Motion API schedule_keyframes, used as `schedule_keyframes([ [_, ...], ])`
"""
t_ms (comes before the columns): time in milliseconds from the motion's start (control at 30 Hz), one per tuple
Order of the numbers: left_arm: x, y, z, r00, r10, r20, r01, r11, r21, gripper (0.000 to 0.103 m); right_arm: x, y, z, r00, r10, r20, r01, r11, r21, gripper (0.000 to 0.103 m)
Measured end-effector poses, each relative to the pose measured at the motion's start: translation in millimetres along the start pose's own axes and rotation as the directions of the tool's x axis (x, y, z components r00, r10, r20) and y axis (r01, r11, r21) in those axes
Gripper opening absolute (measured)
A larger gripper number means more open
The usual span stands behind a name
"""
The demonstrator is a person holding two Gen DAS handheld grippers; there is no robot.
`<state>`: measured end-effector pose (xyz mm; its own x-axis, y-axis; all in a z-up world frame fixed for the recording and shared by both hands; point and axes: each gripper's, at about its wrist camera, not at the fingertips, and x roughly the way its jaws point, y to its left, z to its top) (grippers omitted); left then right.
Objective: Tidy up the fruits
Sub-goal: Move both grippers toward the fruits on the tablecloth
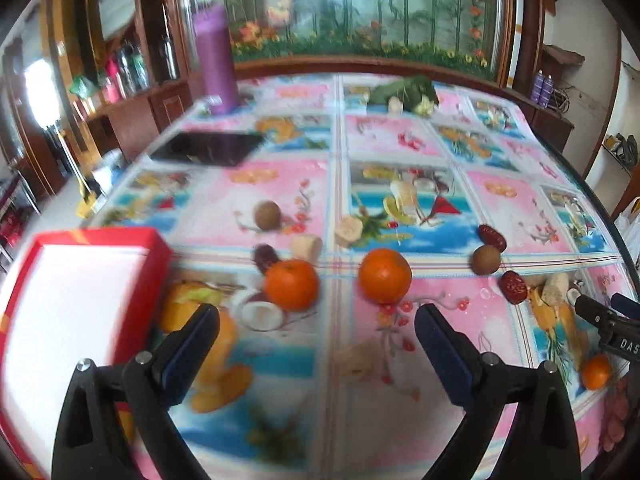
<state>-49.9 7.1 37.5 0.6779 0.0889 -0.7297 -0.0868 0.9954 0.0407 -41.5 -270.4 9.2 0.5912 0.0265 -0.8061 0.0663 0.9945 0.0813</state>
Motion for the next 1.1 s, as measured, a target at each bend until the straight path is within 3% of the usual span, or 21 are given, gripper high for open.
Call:
schedule_keyframes([
  [100,-29.5,11.1,0.7,0.997,0.001,0.072,0.0,1.0,-0.004,0.1,-25.1,2.9,-7.6,0.998,0.042,0.053,-0.044,0.999,0.022,0.103],
  [267,-51.6,24.5,2.4,0.993,0.022,0.119,-0.02,1.0,-0.022,0.1,-66.2,19.2,-20.1,0.988,0.086,0.126,-0.083,0.996,-0.03,0.103],
  [833,-74.2,40.4,-10.2,0.989,0.046,0.139,-0.04,0.998,-0.048,0.1,-107.1,46.6,-51.0,0.977,0.152,0.153,-0.133,0.983,-0.129,0.103],
  [1100,-62.5,46.0,-35.2,0.998,-0.015,0.055,0.015,1.0,-0.006,0.1,-93.7,43.0,-74.1,0.981,0.172,0.088,-0.155,0.973,-0.171,0.103],
])
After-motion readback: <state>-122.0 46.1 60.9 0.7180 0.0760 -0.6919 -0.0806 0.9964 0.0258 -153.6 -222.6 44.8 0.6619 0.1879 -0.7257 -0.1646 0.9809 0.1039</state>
